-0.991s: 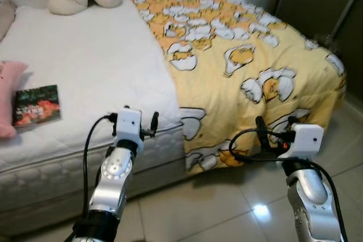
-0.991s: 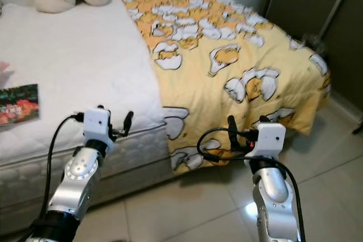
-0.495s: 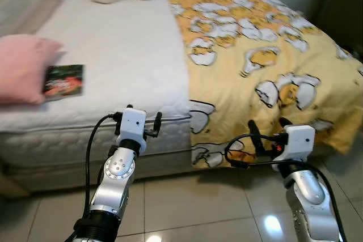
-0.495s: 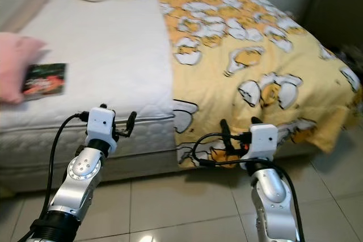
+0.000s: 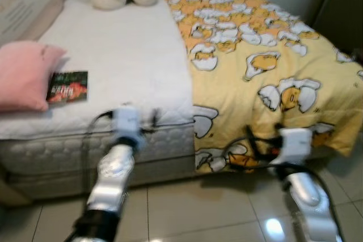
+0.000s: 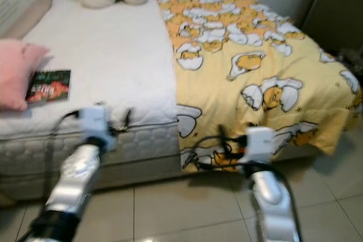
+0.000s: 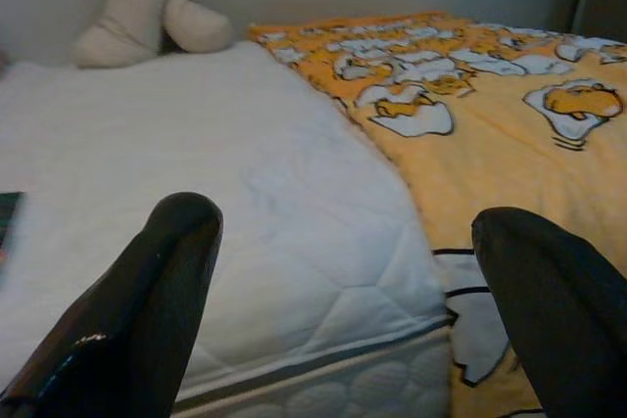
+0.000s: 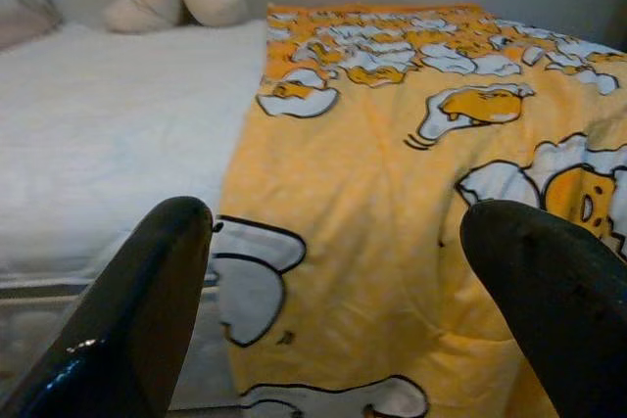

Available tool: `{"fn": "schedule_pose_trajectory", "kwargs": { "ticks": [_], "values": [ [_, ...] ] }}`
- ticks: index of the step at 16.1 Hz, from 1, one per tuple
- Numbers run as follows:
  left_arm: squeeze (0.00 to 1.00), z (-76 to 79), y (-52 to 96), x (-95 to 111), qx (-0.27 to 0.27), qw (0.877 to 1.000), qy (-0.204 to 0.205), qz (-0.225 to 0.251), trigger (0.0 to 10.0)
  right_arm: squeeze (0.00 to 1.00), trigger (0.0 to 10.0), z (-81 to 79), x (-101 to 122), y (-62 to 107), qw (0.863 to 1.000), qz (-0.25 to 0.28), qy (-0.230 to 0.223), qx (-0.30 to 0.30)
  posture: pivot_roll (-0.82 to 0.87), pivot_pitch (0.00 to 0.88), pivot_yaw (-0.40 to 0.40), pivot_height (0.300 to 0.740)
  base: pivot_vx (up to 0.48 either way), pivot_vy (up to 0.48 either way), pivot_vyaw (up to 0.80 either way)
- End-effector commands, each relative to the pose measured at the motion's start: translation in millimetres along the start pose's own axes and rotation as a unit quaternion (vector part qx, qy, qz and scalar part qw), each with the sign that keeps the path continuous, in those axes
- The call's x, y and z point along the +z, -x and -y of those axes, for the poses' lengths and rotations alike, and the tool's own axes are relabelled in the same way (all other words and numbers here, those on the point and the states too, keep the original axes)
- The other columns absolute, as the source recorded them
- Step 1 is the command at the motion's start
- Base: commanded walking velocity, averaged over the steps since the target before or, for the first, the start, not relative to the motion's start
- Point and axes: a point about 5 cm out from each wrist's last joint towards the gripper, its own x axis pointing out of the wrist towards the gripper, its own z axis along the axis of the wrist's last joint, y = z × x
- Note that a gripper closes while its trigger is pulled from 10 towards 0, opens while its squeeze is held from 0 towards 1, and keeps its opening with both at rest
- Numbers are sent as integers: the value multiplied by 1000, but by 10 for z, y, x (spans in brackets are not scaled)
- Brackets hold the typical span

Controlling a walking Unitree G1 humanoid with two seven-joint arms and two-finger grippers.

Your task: Clean up the room

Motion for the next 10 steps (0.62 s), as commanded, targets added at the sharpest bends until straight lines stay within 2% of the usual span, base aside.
{"fn": "schedule_pose_trajectory", "kwargs": {
  "ticks": [1, 4, 5, 6, 8, 10],
  "values": [
    [0, -118, 11, 21, 15, 1000, -5, 5, 10000, 0, 10000, -68, 32, -48, 1000, 10, -13, 12, -127, 0, 23, 740, 480, 0, 581],
    [0, -184, 29, -2, 43, 999, 11, -2, 10000, 0, 10000, -26, 75, -67, 1000, 22, -17, -1, -122, 0, 20, 740, 480, 0, 567],
    [0, -248, 64, -29, 64, 998, 21, -8, 10000, 0, 10000, 18, 108, -70, 999, 32, -26, -15, -120, 0, 18, 740, 480, 0, 556],
    [0, -287, 119, -42, 72, 997, 13, -8, 10000, 0, 10000, 55, 117, -73, 999, 34, -30, -23, -115, 0, 15, 740, 480, 0, 556],
    [0, -143, 222, -71, 26, 1000, -1, -7, 10000, 4, 10000, 30, 98, -74, 999, 28, -38, -6, -101, 0, 8, 740, 469, 0, 550],
    [0, -84, 222, -87, 12, 1000, -10, -12, 10000, 4, 10000, 6, 80, -90, 999, 24, -39, 0, -91, 0, -3, 740, 0, 0, 544]
  ]
}}
